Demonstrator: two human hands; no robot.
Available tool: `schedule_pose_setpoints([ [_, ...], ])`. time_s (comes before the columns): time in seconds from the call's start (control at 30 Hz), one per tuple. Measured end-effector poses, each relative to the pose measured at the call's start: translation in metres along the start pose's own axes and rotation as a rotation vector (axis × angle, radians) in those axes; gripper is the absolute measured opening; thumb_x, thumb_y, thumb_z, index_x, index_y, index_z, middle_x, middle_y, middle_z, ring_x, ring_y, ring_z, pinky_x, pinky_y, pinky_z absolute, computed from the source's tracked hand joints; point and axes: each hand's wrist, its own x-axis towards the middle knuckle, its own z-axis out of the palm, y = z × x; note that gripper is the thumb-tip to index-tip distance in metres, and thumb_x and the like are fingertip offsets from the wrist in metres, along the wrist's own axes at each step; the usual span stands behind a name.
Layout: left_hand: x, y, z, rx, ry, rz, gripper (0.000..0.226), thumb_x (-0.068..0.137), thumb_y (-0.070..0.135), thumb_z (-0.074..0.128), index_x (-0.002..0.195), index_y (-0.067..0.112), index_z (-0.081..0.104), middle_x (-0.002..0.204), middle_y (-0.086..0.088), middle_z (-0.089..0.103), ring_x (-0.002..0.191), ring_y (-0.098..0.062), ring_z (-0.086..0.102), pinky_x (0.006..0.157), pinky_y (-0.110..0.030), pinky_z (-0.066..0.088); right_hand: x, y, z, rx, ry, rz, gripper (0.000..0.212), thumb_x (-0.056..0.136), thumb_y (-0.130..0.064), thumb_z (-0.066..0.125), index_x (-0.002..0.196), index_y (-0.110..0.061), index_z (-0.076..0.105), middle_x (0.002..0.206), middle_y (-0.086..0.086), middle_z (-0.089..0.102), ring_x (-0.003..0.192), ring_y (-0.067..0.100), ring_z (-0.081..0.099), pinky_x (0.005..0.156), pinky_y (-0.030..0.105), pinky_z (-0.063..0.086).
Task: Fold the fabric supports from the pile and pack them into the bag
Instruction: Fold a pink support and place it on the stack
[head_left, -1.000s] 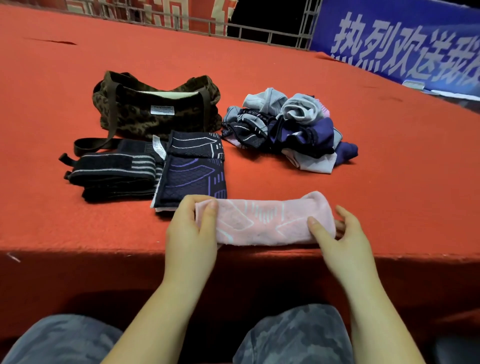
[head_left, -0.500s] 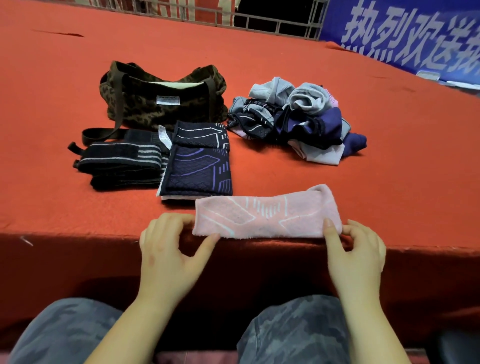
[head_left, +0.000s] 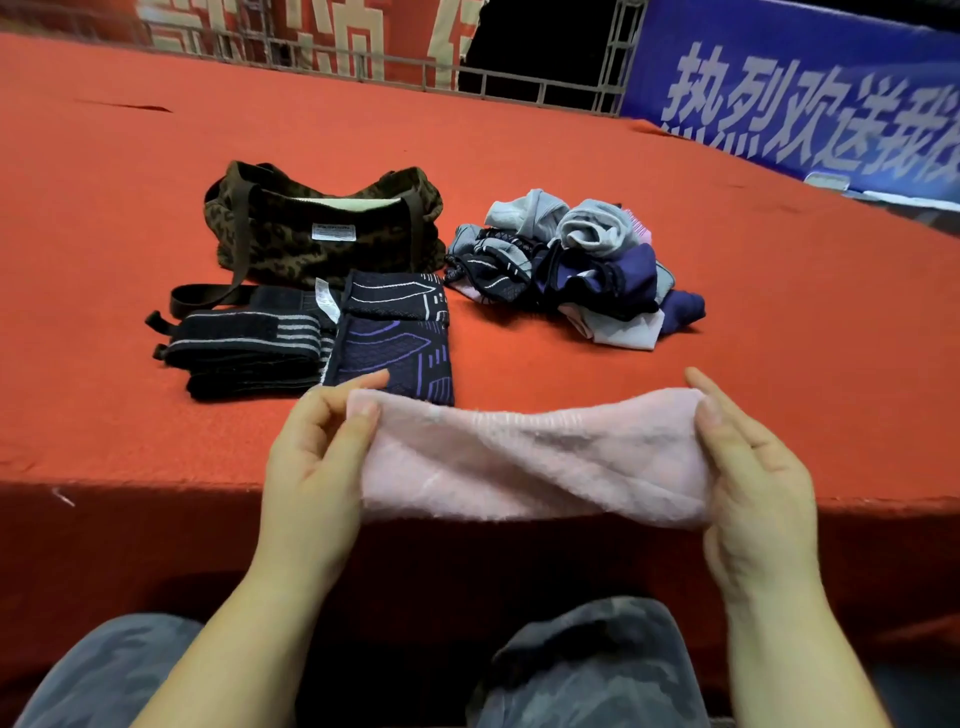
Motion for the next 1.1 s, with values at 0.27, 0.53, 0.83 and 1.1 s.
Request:
schedule_pose_setpoints([
  [0.27, 0.007, 0.004, 0.008, -0.103, -0.036, -0.213, 0.025, 0.089, -0.003, 0.050, 0.092, 0.018, 0.062, 0.076, 0.009, 0.069, 0.069, -0.003, 0.060, 0.061, -0.014, 0.048, 0.004, -0.004, -0.001, -0.177, -0.081, -0.107, 0.022, 0.086, -0.003, 0.060, 0.103, -0.018, 0.065, 0.083, -0.023, 0.070, 0.078, -0.009, 0.062, 0.071, 0.006, 0.046],
  [0.53, 0.005, -0.010, 0.027, -0.066, -0.147, -0.240, 0.041, 0.090, -0.011, 0.045, 0.103, 0.023, 0.063, 0.093, 0.008, 0.074, 0.086, -0.004, 0.067, 0.070, -0.013, 0.051, 0.033, 0.011, -0.016, -0.351, 0.219, -0.100, 0.015, 0.092, -0.024, 0.060, 0.079, -0.017, 0.065, 0.075, -0.012, 0.061, 0.061, -0.013, 0.051, 0.066, 0.007, 0.041],
  [0.83, 0.019, -0.010, 0.067, 0.443, -0.272, -0.136, 0.037, 0.089, 0.001, 0.050, 0.117, 0.025, 0.053, 0.123, 0.004, 0.058, 0.102, 0.002, 0.054, 0.088, -0.001, 0.034, 0.083, 0.026, -0.019, -0.670, 0.220, -0.001, 0.026, 0.086, -0.034, 0.065, 0.092, -0.009, 0.069, 0.095, 0.008, 0.068, 0.094, 0.025, 0.060, 0.083, 0.031, 0.042],
  [1.1, -0.004, -0.022, 0.109, 0.971, -0.303, 0.336, 0.055, 0.070, 0.018, 0.049, 0.123, 0.006, 0.057, 0.128, -0.020, 0.054, 0.114, -0.036, 0.051, 0.096, -0.043, 0.040, 0.037, 0.052, 0.023, -0.869, -0.226, -0.301, 0.038, 0.082, -0.032, 0.046, 0.110, -0.015, 0.065, 0.111, -0.001, 0.065, 0.106, 0.019, 0.057, 0.099, 0.035, 0.041],
])
